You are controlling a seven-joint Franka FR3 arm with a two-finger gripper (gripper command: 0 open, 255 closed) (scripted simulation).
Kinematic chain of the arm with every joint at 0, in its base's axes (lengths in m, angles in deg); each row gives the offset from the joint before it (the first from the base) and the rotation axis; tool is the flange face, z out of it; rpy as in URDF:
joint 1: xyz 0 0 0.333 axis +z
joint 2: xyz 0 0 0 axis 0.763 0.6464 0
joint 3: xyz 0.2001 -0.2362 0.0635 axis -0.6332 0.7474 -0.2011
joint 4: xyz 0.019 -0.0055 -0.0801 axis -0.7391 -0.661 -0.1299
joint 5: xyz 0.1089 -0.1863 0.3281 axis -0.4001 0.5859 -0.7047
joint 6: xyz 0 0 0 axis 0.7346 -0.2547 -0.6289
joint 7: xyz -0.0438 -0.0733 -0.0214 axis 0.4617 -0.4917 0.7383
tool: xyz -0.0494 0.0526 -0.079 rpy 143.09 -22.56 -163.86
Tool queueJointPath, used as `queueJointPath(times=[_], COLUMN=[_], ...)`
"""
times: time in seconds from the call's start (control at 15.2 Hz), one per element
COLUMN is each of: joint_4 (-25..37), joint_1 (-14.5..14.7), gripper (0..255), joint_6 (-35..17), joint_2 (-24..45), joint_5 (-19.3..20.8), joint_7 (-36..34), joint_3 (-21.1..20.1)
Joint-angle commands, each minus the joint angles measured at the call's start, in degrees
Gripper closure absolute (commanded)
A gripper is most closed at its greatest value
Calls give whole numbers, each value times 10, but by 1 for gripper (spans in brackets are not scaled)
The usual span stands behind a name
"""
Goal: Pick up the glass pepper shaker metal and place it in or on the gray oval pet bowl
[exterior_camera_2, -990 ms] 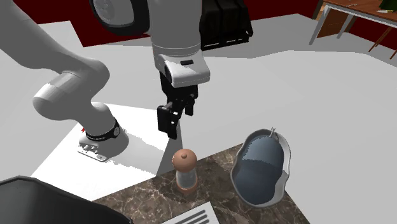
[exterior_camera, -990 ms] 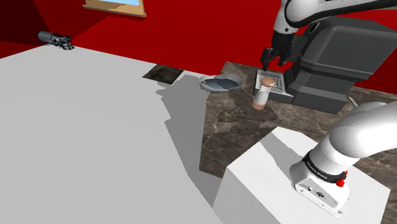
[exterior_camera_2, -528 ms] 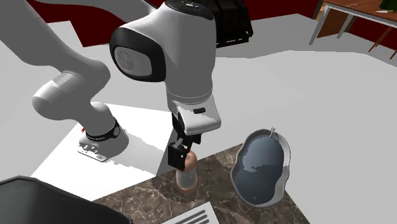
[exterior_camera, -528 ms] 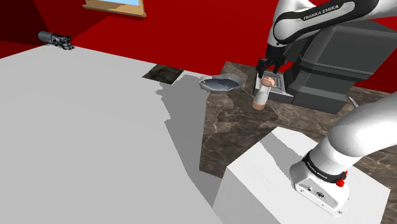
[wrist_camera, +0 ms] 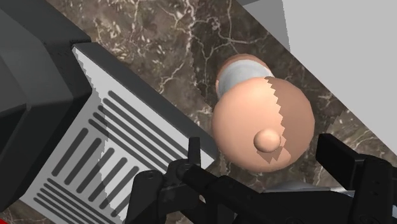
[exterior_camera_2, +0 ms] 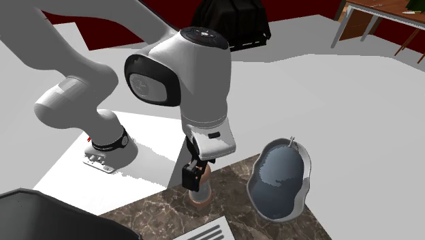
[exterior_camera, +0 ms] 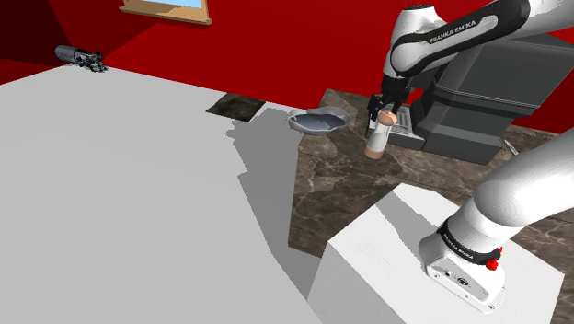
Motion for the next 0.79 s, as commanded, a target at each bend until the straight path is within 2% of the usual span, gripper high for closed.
queueJointPath(times=[0.0,0.33,0.4,0.73], joint_4=[-1,-1,-1,-1], joint_1=[0,0,0,0], gripper=[0,0,255,255], joint_6=[-2,-2,-2,-2], joint_2=[0,0,0,0], joint_5=[0,0,0,0], joint_7=[0,0,0,0], joint_3=[0,0,0,0])
